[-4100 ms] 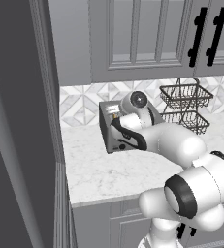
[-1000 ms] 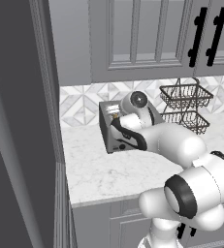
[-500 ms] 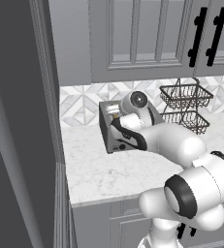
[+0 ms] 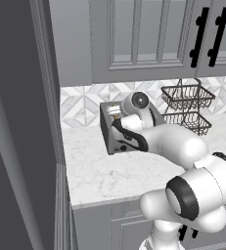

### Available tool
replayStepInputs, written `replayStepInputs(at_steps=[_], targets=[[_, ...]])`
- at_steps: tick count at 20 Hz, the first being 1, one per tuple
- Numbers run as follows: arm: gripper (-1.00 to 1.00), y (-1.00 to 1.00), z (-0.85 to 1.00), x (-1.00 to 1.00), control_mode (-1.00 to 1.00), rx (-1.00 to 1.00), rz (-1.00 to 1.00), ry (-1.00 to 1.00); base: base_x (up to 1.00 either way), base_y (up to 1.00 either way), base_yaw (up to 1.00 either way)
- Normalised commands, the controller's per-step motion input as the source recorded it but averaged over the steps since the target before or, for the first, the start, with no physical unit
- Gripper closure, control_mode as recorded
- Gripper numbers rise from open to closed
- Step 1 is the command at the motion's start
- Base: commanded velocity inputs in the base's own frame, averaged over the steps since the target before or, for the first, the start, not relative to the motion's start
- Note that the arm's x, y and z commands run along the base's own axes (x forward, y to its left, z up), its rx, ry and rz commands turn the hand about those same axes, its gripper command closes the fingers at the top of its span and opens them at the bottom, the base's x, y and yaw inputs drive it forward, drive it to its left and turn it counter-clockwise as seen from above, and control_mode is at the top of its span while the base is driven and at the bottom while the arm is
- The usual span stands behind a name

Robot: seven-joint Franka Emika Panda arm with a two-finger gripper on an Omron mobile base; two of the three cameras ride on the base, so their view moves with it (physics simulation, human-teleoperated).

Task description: Start the toaster. Once the lever pops up, take the bread to the plate on the dining counter.

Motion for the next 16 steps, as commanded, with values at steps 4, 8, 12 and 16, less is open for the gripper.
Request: replayStepInputs(at_steps=[4, 8, 12, 16], targets=[[-1.00, 0.00, 0.00, 0.00, -1.00, 0.00, 0.00, 0.00, 0.00, 0.00, 0.00], [-1.00, 0.00, 0.00, 0.00, -1.00, 0.00, 0.00, 0.00, 0.00, 0.00, 0.00], [-1.00, 0.00, 0.00, 0.00, -1.00, 0.00, 0.00, 0.00, 0.00, 0.00, 0.00], [-1.00, 0.00, 0.00, 0.00, -1.00, 0.00, 0.00, 0.00, 0.00, 0.00, 0.00]])
